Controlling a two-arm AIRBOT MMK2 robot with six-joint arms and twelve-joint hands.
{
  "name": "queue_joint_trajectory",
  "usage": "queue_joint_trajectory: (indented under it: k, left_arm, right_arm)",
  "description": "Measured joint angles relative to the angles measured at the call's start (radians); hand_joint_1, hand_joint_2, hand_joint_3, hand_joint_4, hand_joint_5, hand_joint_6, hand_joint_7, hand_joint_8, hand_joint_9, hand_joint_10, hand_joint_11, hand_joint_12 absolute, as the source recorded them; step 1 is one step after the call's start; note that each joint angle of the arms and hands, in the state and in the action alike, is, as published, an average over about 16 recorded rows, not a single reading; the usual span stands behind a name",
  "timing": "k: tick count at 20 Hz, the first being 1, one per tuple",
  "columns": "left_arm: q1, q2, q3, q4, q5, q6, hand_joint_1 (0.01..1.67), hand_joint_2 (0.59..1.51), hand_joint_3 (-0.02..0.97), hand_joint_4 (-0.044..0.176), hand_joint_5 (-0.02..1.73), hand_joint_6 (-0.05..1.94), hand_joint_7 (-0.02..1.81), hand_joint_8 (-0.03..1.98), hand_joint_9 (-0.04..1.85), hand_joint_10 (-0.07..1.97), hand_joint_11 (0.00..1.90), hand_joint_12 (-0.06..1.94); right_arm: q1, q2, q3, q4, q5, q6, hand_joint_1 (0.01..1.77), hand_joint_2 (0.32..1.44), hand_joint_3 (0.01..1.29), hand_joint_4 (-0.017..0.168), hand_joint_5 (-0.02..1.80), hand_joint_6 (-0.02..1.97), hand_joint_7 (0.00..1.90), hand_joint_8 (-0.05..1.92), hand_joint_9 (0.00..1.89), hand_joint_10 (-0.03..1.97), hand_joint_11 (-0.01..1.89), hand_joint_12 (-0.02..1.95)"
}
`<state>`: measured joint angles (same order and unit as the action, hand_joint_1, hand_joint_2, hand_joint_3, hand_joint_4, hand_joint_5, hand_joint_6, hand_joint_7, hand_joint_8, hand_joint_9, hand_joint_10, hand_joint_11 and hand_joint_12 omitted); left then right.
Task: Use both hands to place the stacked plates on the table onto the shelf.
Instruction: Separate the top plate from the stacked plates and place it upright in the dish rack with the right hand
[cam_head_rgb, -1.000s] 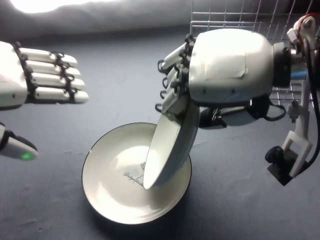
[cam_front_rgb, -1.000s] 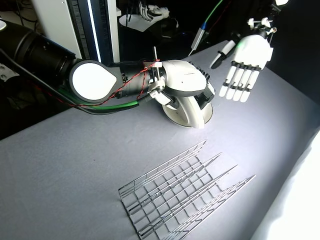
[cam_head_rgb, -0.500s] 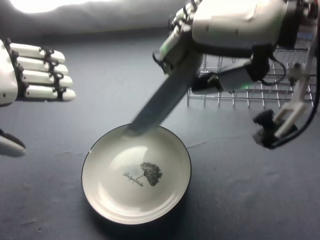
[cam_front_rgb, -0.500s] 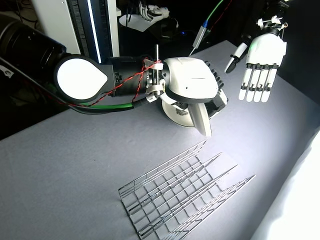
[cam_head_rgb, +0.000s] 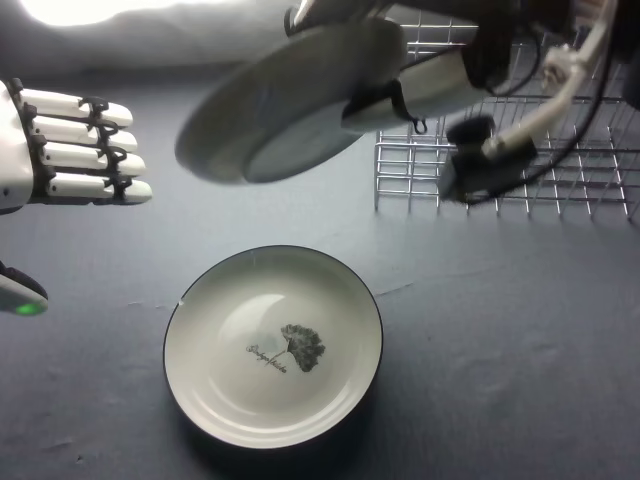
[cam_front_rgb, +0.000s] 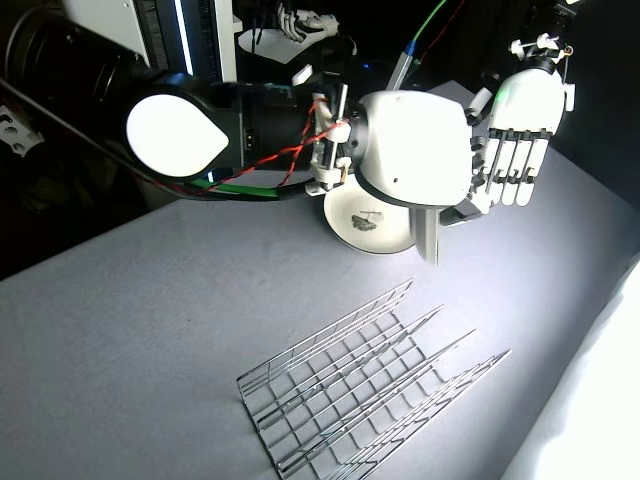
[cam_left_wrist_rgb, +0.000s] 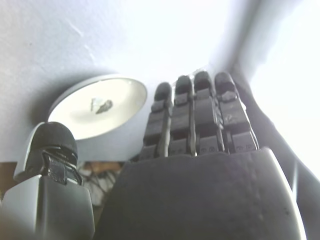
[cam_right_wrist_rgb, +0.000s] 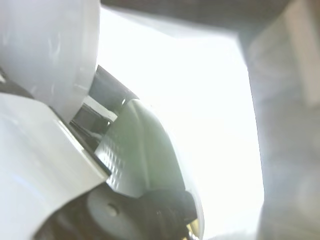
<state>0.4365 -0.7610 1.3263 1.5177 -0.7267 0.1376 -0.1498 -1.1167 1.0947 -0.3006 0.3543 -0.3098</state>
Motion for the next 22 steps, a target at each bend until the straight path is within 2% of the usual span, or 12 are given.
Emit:
queue_joint_trajectory:
  k: [5,11,17,22]
  left_arm:
    - [0.015,-0.014,0.024,0.002,-0.013,-0.008,0.01,1.152,0.016,-0.002,0.11,0.02,0.12,0.01,0.10,0.01,0.02,0.13]
    - [0.037,-0.032,0.062,0.002,-0.014,-0.015,0.01,1.154,0.016,-0.003,0.12,0.02,0.13,0.01,0.11,0.01,0.02,0.17]
    - [0.051,-0.046,0.097,0.001,-0.012,-0.015,0.01,1.156,0.016,-0.003,0.12,0.02,0.13,0.01,0.11,0.01,0.02,0.18]
    - [0.057,-0.052,0.111,0.004,-0.048,-0.015,0.01,1.156,0.017,-0.003,0.12,0.02,0.13,0.01,0.11,0.01,0.02,0.17]
  right_arm:
    - [0.024,-0.009,-0.001,0.183,-0.068,0.001,1.33,1.00,0.01,-0.002,0.93,0.93,1.04,0.87,0.95,1.11,0.67,1.26]
    - [0.032,-0.018,0.019,0.342,-0.108,0.002,1.34,1.00,0.01,-0.002,0.94,0.93,1.04,0.86,0.95,1.11,0.67,1.27]
    - [0.041,-0.030,0.062,0.426,-0.116,0.002,1.34,1.00,0.01,-0.002,0.94,0.91,1.05,0.82,0.95,1.10,0.67,1.26]
    - [0.057,-0.042,0.104,0.460,-0.114,0.002,1.35,1.00,0.01,-0.003,0.95,0.89,1.05,0.80,0.95,1.11,0.66,1.28]
